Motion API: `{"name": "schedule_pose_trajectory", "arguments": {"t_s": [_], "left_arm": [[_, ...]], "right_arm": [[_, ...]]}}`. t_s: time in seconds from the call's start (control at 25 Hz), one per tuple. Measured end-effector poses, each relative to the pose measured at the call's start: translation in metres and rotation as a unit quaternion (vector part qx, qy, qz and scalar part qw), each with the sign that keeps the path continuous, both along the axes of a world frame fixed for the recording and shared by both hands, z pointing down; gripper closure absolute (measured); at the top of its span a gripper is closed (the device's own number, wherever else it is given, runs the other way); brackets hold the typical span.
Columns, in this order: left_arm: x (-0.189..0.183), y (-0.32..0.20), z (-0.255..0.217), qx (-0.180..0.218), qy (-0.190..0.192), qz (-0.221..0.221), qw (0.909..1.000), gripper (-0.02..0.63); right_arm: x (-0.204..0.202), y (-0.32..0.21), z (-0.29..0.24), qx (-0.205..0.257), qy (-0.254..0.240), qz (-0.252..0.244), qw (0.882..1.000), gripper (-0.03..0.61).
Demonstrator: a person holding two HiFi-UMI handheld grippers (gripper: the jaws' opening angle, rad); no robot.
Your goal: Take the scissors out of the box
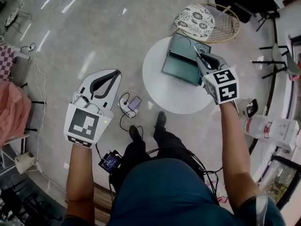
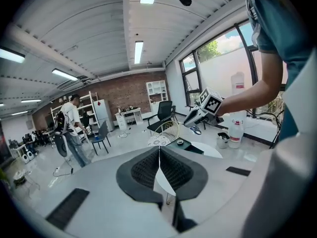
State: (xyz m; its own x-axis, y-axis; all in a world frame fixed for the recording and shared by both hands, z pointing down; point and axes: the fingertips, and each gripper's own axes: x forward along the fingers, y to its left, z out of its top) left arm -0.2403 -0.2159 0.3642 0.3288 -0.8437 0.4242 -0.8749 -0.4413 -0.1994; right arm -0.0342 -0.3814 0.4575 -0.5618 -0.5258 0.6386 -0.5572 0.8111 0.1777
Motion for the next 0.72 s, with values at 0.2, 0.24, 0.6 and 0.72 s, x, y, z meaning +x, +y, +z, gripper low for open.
{"name": "schedule_pose_trajectory", "arguments": {"t_s": [0.2,0.24,0.6,0.72], "left_arm": [[-0.003,0.012,-0.029,0.018,-0.006,0.007,0.9998,0.592],[-0.004,0.014,-0.035,0.022,-0.006,0.008,0.9997,0.592],[0.007,0.031,-0.078,0.055,-0.01,0.029,0.998,0.592],[0.006,0.032,-0.092,0.068,-0.008,0.038,0.9969,0.592]], "right_arm": [[0.002,0.013,-0.047,0.021,-0.035,0.02,0.999,0.503],[0.003,0.015,-0.057,0.024,-0.043,0.023,0.999,0.503],[0.01,0.051,-0.129,0.046,-0.122,0.04,0.991,0.503],[0.007,0.064,-0.153,0.05,-0.153,0.045,0.986,0.503]]}}
